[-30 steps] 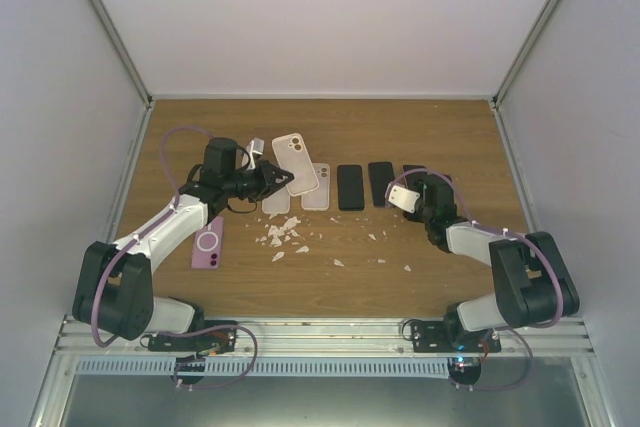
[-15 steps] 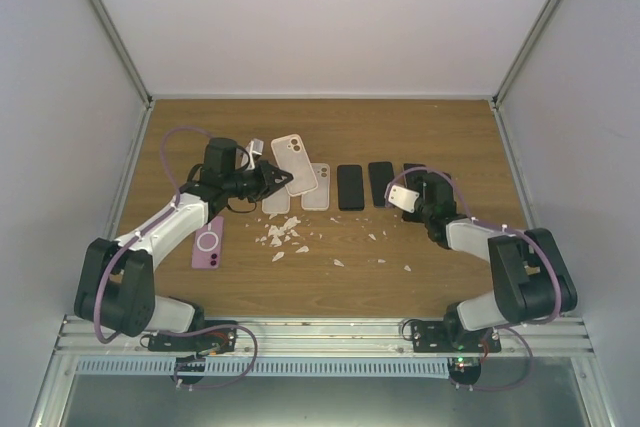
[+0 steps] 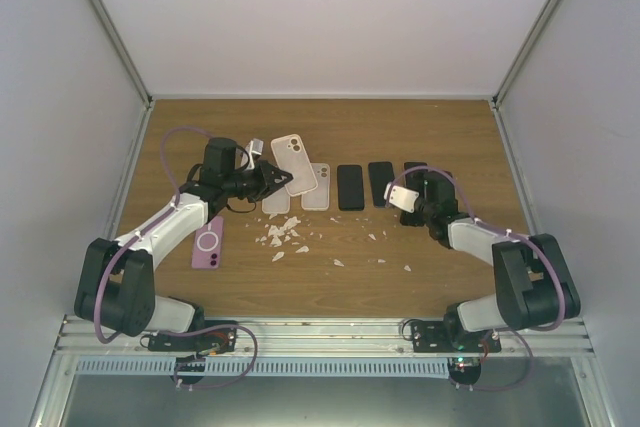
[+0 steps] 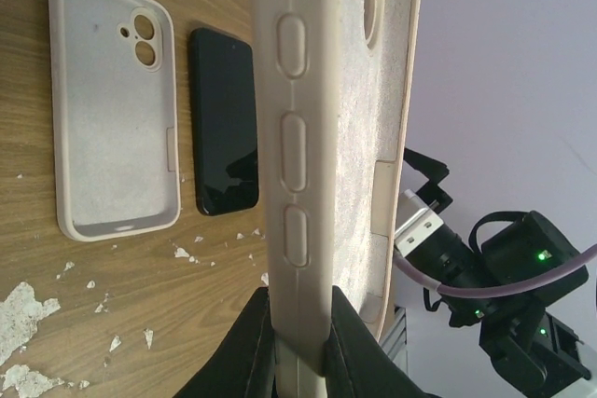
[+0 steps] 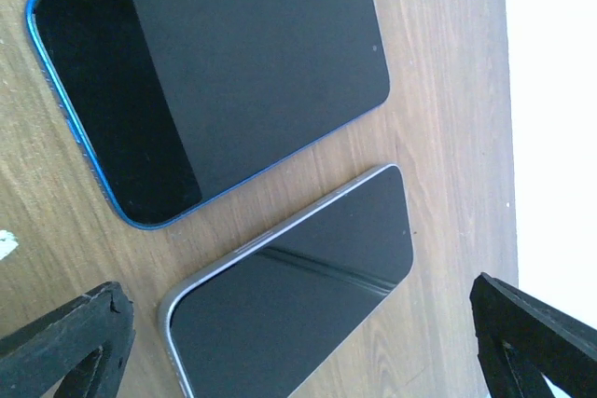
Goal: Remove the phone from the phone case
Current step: Place the phone at the center of the board, then place the phone case at the center of the board.
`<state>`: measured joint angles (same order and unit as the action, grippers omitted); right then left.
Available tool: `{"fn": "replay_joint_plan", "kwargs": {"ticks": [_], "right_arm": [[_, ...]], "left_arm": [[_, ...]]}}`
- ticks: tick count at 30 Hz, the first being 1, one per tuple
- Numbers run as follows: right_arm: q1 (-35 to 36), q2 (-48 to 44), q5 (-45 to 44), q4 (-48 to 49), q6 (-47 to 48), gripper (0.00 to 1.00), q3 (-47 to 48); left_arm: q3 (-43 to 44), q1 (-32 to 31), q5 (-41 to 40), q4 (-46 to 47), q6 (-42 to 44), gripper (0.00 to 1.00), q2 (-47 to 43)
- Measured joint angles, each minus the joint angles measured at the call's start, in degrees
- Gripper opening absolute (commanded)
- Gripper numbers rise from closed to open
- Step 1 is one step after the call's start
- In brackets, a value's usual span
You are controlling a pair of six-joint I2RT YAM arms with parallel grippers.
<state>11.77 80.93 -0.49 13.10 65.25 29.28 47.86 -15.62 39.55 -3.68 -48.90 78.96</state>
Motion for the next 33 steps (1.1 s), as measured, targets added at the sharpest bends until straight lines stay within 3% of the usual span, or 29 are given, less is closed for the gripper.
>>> {"fn": "replay_joint_plan", "kwargs": {"ticks": [6,16,24,33], "right_arm": [[-0.22,-2.01,3.3,-6.78,-3.28,1.0,3.48],[-0.22,-5.6,9.03,-20.11,-14.58,1.0,16.72],[-0.22,-11.21,15.96,-27.71,-25.83,1.0,21.77],[-0.22,-16.85,23.67,-30.14,-37.86,1.0,22.84]], "left_arm": [[0.0,0.63,-0.02,-0.61,2.19,0.0,0.0],[0.0,4.76,0.9,-7.02,14.03,0.0,-0.02],[-2.01,12.7,3.91,-12.46,25.66,0.0,-1.97],[-1.97,19.26,0.59,-18.95,39.8,0.0,-1.29]]}}
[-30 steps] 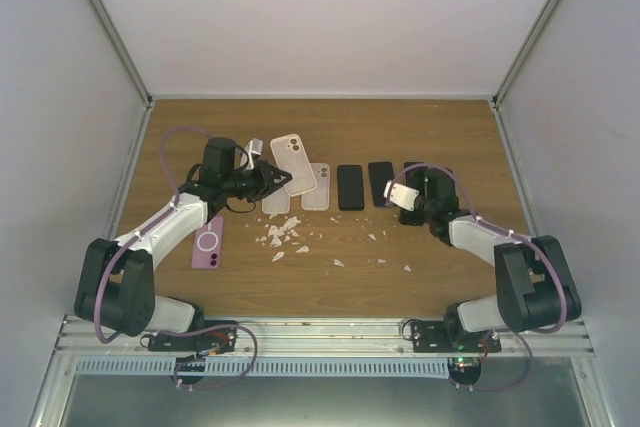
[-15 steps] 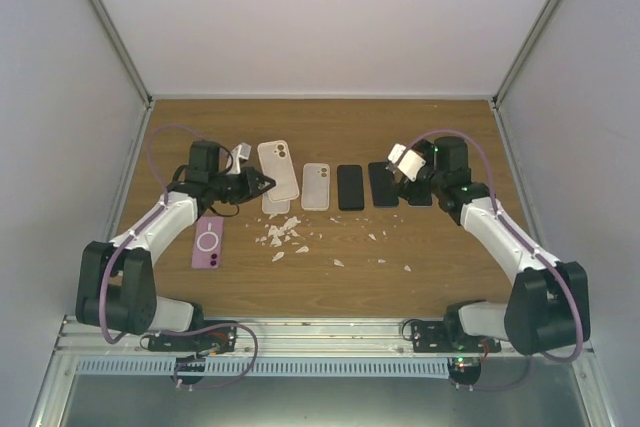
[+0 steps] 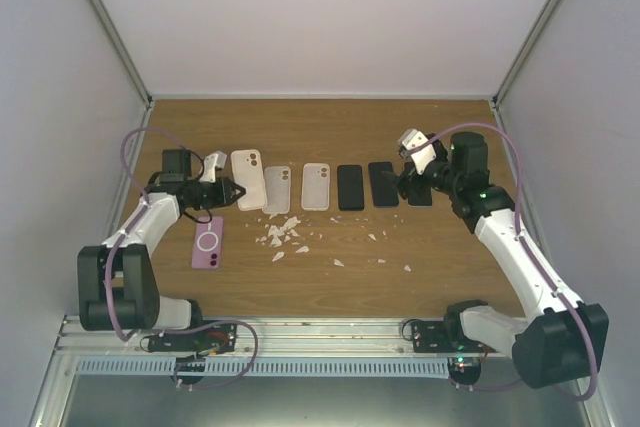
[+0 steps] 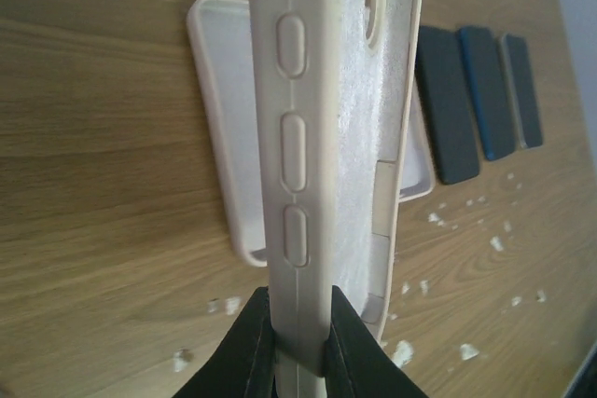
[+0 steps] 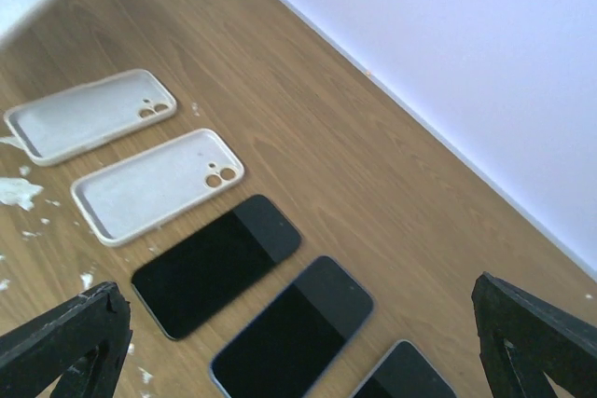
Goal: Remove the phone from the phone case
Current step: Place the phone case at the center of the board.
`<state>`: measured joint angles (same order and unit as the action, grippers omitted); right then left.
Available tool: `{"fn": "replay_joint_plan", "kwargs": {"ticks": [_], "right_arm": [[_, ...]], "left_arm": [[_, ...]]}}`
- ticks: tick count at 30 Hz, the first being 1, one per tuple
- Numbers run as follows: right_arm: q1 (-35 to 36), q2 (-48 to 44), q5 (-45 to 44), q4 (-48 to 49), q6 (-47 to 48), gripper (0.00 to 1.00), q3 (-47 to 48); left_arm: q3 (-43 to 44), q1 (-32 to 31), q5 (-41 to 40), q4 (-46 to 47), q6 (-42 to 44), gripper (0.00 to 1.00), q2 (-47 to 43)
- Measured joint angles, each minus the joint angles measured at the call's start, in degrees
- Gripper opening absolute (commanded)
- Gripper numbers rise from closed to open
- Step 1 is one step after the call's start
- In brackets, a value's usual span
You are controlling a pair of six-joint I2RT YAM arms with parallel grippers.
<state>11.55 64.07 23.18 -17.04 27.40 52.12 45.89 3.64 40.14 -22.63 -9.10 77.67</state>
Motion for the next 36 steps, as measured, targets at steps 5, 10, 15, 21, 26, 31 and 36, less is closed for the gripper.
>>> {"fn": "replay_joint_plan", "kwargs": {"ticks": [5,10,15,21,26,31,36], "right_arm": [[0.0,-0.39,3.26,-0.09,-4.42,1.0,0.0],[0.0,-1.07,5.25,0.09,-6.4,1.0,-0.76],[0.0,-2.27,6.23,0.11,-7.13,0.99,-2.43],[0.0,-2.25,7.06,0.33,-7.58,1.0,-2.62],[0.0,-2.25,7.37,0.33,-7.74,1.0,-2.67],[-0.02,-2.25,7.43,0.37,-7.76,1.0,-3.45],[-0.02,-2.25,7.63,0.37,-7.76,1.0,-3.48]], "left_arm": [[1.99,1.7,-1.2,-2.58,5.77,0.0,5.7],[2.84,3.58,-3.06,-3.3,9.18,0.01,9.88],[5.51,4.66,-3.43,-4.87,11.65,0.02,15.02],[10.36,4.74,-3.45,-6.82,13.64,0.03,21.11],[12.61,4.76,-4.74,-7.28,13.84,0.04,24.87],[14.64,4.72,-6.25,-9.18,14.51,0.05,26.75],[15.72,4.72,-7.04,-9.77,16.04,0.0,28.26]]}}
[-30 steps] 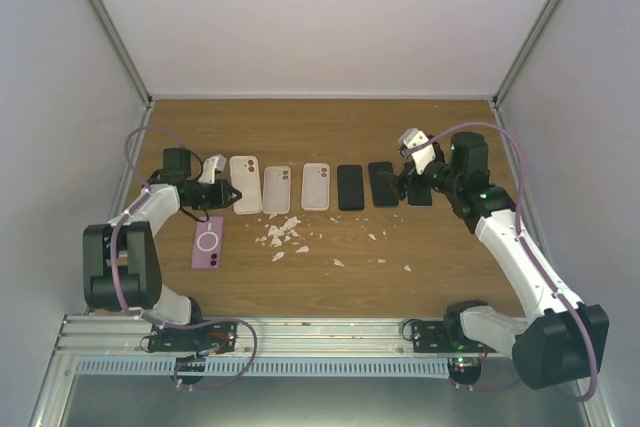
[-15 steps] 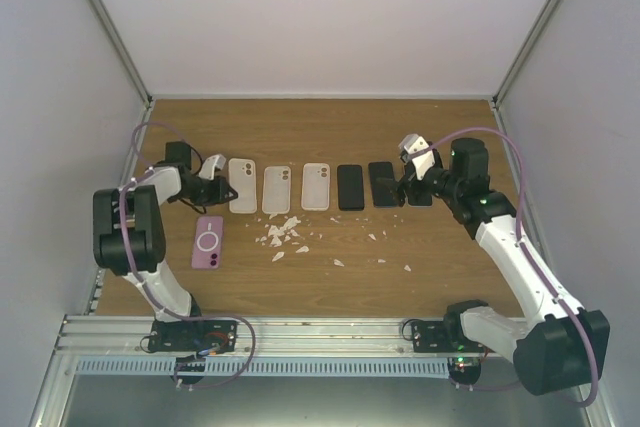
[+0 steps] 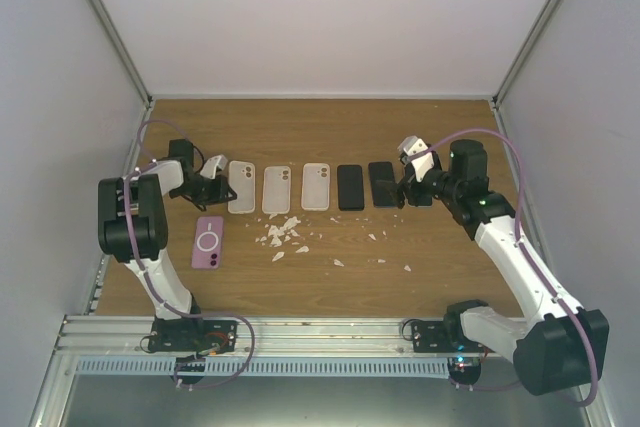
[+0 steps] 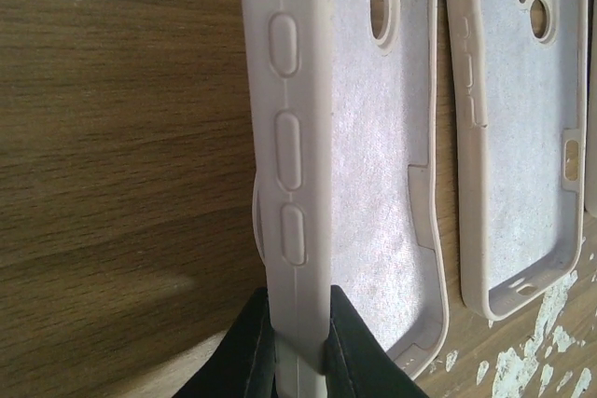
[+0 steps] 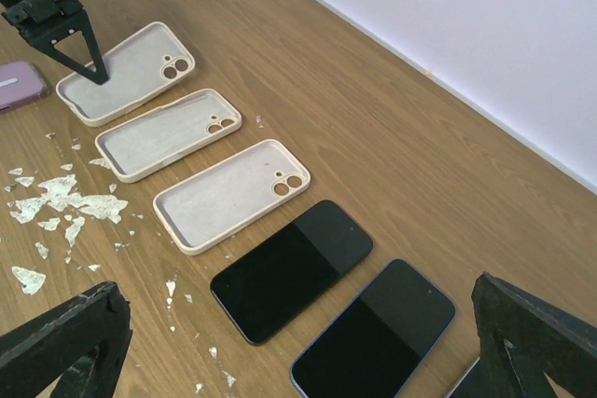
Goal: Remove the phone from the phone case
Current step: Place the phone case at the center of the board, then pick up the phone at the center of the board.
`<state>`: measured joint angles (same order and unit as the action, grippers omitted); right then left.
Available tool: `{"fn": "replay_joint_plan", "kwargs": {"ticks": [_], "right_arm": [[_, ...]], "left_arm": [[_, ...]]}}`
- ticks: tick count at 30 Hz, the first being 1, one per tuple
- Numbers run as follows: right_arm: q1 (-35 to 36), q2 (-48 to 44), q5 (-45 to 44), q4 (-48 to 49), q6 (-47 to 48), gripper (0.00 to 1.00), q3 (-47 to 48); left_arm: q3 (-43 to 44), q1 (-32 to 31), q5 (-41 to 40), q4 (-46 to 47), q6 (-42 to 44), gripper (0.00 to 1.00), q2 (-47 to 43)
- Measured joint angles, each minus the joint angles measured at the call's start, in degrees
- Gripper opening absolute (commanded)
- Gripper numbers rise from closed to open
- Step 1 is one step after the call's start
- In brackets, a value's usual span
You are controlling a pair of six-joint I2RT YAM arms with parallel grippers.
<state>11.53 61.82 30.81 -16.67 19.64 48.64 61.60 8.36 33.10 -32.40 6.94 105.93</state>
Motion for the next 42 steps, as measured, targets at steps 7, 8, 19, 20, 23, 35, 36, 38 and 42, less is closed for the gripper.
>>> {"fn": "replay_joint_plan", "kwargs": {"ticks": [7,8,19,20,23,35,36,38,42], "right_arm": [[-0.04,0.0,0.44,0.0,0.0,1.0,-0.04],[-0.04,0.0,0.48,0.02,0.0,1.0,-0.04],[-0.09,0.0,1.03,0.0,0.0,1.0,-0.09],[-0.09,-0.02,1.05,0.0,0.0,0.99,-0.09],[-0.09,-0.13,1.07,0.0,0.0,1.0,-0.11],[-0.35,-2.62,1.16,0.2,-0.04,1.0,-1.16],[-0.35,-2.8,1.16,0.2,-0.07,1.0,-1.18],[-0.35,-3.06,1.14,0.2,-0.07,0.99,-1.18],[-0.35,-3.76,1.11,0.39,-0.07,0.99,-1.49]], "left_arm": [[0.46,-0.02,-0.26,-0.17,1.7,0.21,0.59],[0.46,-0.02,-0.94,-0.22,1.81,0.22,0.7],[0.39,-0.04,-7.78,1.62,3.06,0.7,-1.53],[0.26,-0.04,-8.55,1.73,3.17,0.8,-1.9],[-1.07,0.02,-10.56,1.86,3.19,0.99,-4.0],[-5.79,0.02,-15.52,-2.38,9.25,0.99,-17.94],[-6.78,0.02,-15.85,-2.64,10.54,0.99,-18.99],[-8.96,0.02,-16.35,-3.13,12.66,0.99,-20.68],[-14.56,-0.81,-17.94,-4.31,17.44,0.99,-24.83]]}}
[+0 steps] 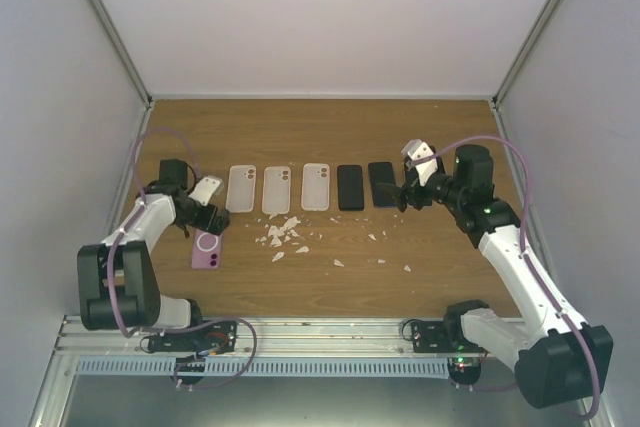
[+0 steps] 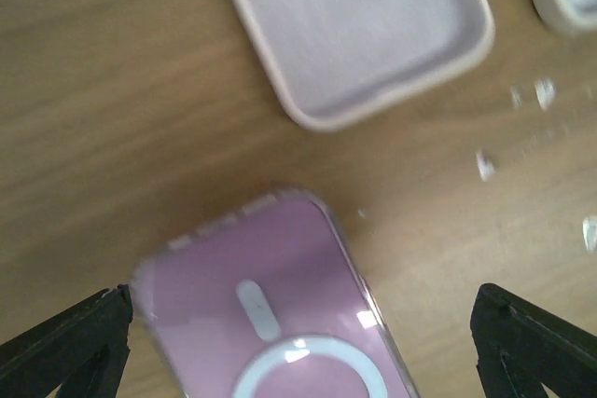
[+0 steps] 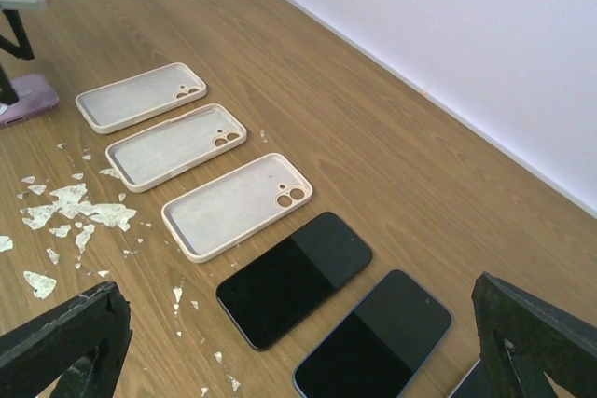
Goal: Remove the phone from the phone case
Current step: Pick up the phone at the center of the board.
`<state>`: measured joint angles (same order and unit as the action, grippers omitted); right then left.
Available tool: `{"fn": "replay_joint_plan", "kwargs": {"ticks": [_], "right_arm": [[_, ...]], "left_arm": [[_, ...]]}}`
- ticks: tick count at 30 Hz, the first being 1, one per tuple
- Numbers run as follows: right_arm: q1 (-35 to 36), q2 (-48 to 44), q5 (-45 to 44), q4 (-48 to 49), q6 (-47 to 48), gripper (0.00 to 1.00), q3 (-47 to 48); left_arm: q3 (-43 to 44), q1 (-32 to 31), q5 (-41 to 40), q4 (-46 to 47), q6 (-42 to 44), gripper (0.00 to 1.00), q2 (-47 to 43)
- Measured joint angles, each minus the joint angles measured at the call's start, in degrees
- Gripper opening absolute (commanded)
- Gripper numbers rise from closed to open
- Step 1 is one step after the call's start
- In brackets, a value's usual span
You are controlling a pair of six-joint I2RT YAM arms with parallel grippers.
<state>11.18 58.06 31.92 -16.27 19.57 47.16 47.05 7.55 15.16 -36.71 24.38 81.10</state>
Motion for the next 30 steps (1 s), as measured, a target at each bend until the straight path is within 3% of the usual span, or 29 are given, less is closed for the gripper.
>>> {"fn": "replay_joint_plan", "kwargs": {"ticks": [8,15,23,30], "right_arm": [[-0.07,-0.11,0.02,0.04,-0.07,1.0,-0.28],[-0.11,-0.11,0.04,0.04,-0.15,1.0,-0.28],[-0.26,-0.11,0.07,0.04,-0.15,1.0,-0.28],[-0.28,-0.13,0.04,0.04,-0.13,1.0,-0.48]], "left_arm": [[-9.53,-5.95,-6.69,0.09,7.65,0.99,-10.08],[-14.4,-10.36,-12.39,1.66,11.21,0.99,-12.61],[-15.1,-9.7,-15.63,3.63,11.74,0.99,-10.99],[-12.61,-3.96,-14.78,6.36,12.39,0.99,-6.69]]}}
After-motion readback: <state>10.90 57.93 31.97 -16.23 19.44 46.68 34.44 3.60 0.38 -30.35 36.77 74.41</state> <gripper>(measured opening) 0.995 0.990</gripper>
